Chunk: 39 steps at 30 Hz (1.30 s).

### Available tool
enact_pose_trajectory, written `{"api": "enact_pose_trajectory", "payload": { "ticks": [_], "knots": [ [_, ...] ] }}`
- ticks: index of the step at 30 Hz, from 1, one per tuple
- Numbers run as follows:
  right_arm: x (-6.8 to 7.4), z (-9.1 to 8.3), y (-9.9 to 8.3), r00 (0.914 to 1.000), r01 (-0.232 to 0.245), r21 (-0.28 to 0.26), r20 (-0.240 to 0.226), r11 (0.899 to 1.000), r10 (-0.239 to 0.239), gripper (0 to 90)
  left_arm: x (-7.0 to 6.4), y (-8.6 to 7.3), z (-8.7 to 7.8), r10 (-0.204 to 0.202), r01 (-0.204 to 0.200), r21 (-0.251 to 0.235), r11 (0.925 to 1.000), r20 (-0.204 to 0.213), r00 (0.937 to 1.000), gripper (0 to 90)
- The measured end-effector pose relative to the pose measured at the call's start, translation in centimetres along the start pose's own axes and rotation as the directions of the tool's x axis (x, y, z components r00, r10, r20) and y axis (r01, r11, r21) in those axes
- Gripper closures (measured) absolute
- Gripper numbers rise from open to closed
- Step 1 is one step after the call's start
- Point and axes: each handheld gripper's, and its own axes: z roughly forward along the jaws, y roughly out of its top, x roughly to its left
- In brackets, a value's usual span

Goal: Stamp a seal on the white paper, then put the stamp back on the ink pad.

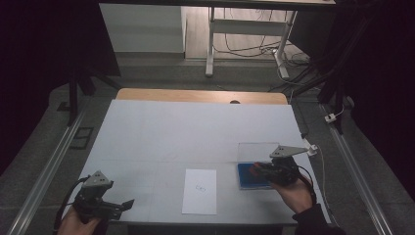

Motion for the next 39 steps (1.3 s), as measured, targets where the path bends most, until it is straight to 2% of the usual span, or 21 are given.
{"api": "enact_pose_trajectory", "payload": {
  "ticks": [16, 24, 39],
  "knots": [
    [-0.9, -0.1, -0.4, 0.9985, -0.005, 0.004, 0.055, 1.0, 0.004, 79.6, 0.1, 0.0, 0.0, -0.002, 0.002, -0.004, 1.0, 0.004, 1.0, 0.2],
    [-1.3, 0.5, -0.6, 0.9963, 0.0, 0.025, 0.086, 1.0, -0.002, 79.6, 0.1, 0.0, 0.0, -0.001, 0.001, -0.003, 1.0, 0.004, 1.0, 0.3],
    [-1.6, 1.9, -1.1, 0.9939, 0.028, 0.079, 0.104, 0.996, -0.036, 79.5, 0.1, 0.0, 0.0, -0.002, 0.002, -0.003, 1.0, 0.005, 1.0, 0.3]
  ]
}}
